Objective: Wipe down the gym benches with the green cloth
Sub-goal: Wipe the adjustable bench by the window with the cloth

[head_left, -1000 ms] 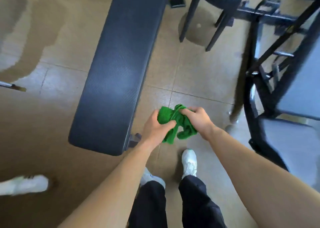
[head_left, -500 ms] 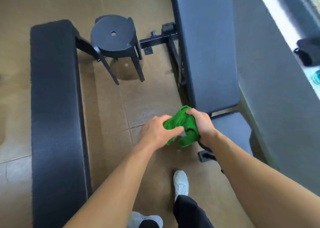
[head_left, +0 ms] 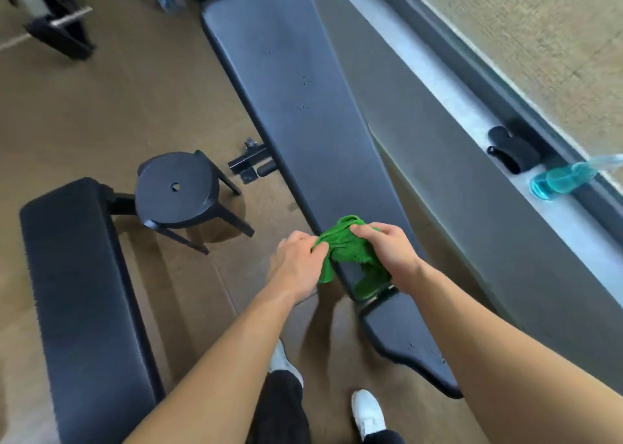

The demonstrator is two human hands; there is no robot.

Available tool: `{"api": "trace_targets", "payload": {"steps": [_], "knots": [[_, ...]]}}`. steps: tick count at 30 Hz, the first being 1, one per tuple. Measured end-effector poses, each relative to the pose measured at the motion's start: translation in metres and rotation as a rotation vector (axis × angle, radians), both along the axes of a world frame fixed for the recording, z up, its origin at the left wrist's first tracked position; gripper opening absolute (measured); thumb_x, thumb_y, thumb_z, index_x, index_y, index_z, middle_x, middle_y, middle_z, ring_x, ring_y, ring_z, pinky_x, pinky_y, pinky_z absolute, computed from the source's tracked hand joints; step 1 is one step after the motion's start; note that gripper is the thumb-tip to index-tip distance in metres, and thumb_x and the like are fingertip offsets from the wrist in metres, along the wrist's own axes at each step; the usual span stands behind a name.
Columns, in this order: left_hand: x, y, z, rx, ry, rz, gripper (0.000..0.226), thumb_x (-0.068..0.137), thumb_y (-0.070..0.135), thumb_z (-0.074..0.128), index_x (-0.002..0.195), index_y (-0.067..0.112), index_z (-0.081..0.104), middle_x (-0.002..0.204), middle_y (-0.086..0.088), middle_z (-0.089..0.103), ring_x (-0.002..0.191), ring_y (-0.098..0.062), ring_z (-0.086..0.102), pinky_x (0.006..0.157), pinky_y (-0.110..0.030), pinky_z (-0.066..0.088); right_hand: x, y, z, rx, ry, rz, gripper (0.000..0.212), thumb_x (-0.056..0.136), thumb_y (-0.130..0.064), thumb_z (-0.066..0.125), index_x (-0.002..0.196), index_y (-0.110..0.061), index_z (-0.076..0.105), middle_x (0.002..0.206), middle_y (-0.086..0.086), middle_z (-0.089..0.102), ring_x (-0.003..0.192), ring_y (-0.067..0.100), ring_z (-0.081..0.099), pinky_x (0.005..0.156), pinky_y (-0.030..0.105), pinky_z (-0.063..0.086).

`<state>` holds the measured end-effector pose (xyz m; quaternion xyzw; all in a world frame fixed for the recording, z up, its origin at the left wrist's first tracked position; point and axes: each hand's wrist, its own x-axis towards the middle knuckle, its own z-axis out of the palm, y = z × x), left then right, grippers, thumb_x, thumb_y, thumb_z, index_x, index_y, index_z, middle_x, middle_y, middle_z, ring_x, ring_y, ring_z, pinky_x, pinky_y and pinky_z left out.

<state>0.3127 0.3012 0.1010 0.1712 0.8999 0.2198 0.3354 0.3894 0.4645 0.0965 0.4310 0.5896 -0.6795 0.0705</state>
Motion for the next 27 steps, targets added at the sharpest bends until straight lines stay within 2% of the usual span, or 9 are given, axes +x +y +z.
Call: {"api": "trace_targets", "payload": {"steps": [3, 7, 11, 14, 16, 18, 20, 23, 27], "knots": [[-0.061, 0.001, 0.005, 0.018, 0.145, -0.189, 0.037, 0.103, 0.040, 0.039, 0.124, 0.023, 0.063, 0.133, 0.006, 0.050, 0.119, -0.023, 0.051, 0.102, -0.040, 0.041, -0.046, 0.008, 0.008, 0.040, -0.035, 0.019, 0.034, 0.082, -0.038, 0.074, 0.085, -0.005, 0.073, 0.067, 0.003, 0.064, 0.061, 0.018, 0.057, 0.060, 0.030, 0.045], [-0.152, 0.013, 0.032, 0.079, 0.171, -0.307, 0.035, 0.105, 0.034, 0.036, 0.137, 0.030, 0.052, 0.128, 0.000, 0.060, 0.116, -0.027, 0.057, 0.097, -0.041, 0.045, -0.122, 0.014, 0.032, 0.097, -0.020, -0.041, 0.026, 0.082, -0.037, 0.072, 0.081, -0.011, 0.072, 0.061, -0.002, 0.065, 0.057, 0.017, 0.059, 0.056, 0.028, 0.046], [-0.245, 0.041, 0.069, 0.102, 0.347, -0.254, 0.036, 0.104, 0.041, 0.038, 0.137, 0.039, 0.051, 0.127, 0.000, 0.065, 0.116, -0.027, 0.058, 0.093, -0.038, 0.046, -0.211, 0.027, 0.063, 0.163, 0.050, -0.059, 0.019, 0.073, -0.035, 0.064, 0.076, -0.016, 0.067, 0.061, -0.008, 0.060, 0.061, 0.014, 0.057, 0.062, 0.028, 0.044], [-0.312, 0.071, 0.089, 0.133, 0.636, -0.160, 0.038, 0.101, 0.043, 0.043, 0.136, 0.035, 0.056, 0.110, -0.002, 0.064, 0.105, -0.029, 0.061, 0.086, -0.040, 0.049, -0.285, 0.047, 0.081, 0.294, 0.119, -0.057, 0.009, 0.081, -0.025, 0.062, 0.088, -0.021, 0.065, 0.060, -0.015, 0.058, 0.060, 0.004, 0.055, 0.069, 0.027, 0.041], [-0.351, 0.087, 0.095, 0.130, 0.823, -0.105, 0.047, 0.095, 0.038, 0.054, 0.142, 0.030, 0.050, 0.109, -0.003, 0.058, 0.100, -0.029, 0.057, 0.082, -0.042, 0.048, -0.332, 0.062, 0.085, 0.506, 0.148, -0.024, 0.029, 0.082, -0.031, 0.057, 0.110, -0.029, 0.062, 0.077, -0.013, 0.060, 0.074, 0.009, 0.057, 0.076, 0.030, 0.043], [-0.388, 0.100, 0.085, 0.059, 0.903, -0.046, 0.066, 0.087, 0.027, 0.061, 0.149, 0.023, 0.038, 0.124, -0.006, 0.054, 0.108, -0.030, 0.052, 0.087, -0.044, 0.045, -0.374, 0.076, 0.070, 0.858, 0.155, 0.135, 0.059, 0.084, -0.041, 0.051, 0.142, -0.038, 0.041, 0.118, 0.000, 0.057, 0.109, 0.021, 0.052, 0.095, 0.039, 0.042], [-0.418, 0.113, 0.065, 0.003, 0.859, -0.069, 0.072, 0.087, 0.024, 0.060, 0.152, 0.015, 0.032, 0.144, -0.010, 0.046, 0.129, -0.032, 0.045, 0.102, -0.045, 0.040, -0.406, 0.087, 0.039, 1.155, 0.112, 0.395, 0.070, 0.093, -0.048, 0.042, 0.156, -0.033, 0.017, 0.155, 0.016, 0.029, 0.142, 0.035, 0.028, 0.114, 0.049, 0.028], [-0.453, 0.136, 0.031, -0.194, 0.791, -0.283, 0.067, 0.102, 0.036, 0.038, 0.158, 0.010, 0.011, 0.165, -0.010, 0.011, 0.152, -0.026, 0.011, 0.120, -0.048, 0.018, -0.439, 0.092, -0.007, 1.307, 0.124, 0.742, 0.064, 0.102, -0.048, 0.026, 0.158, -0.025, 0.005, 0.166, 0.013, -0.002, 0.153, 0.033, -0.003, 0.121, 0.055, 0.015], [-0.484, 0.152, 0.016, -0.255, 0.882, -0.499, 0.062, 0.105, 0.033, 0.022, 0.158, 0.007, 0.002, 0.166, -0.010, -0.003, 0.153, -0.022, 0.002, 0.121, -0.048, 0.011, -0.463, 0.105, -0.033, 1.378, 0.223, 0.690, 0.063, 0.103, -0.045, 0.025, 0.158, -0.017, 0.010, 0.166, 0.010, 0.002, 0.153, 0.026, -0.001, 0.124, 0.050, 0.007]]}}
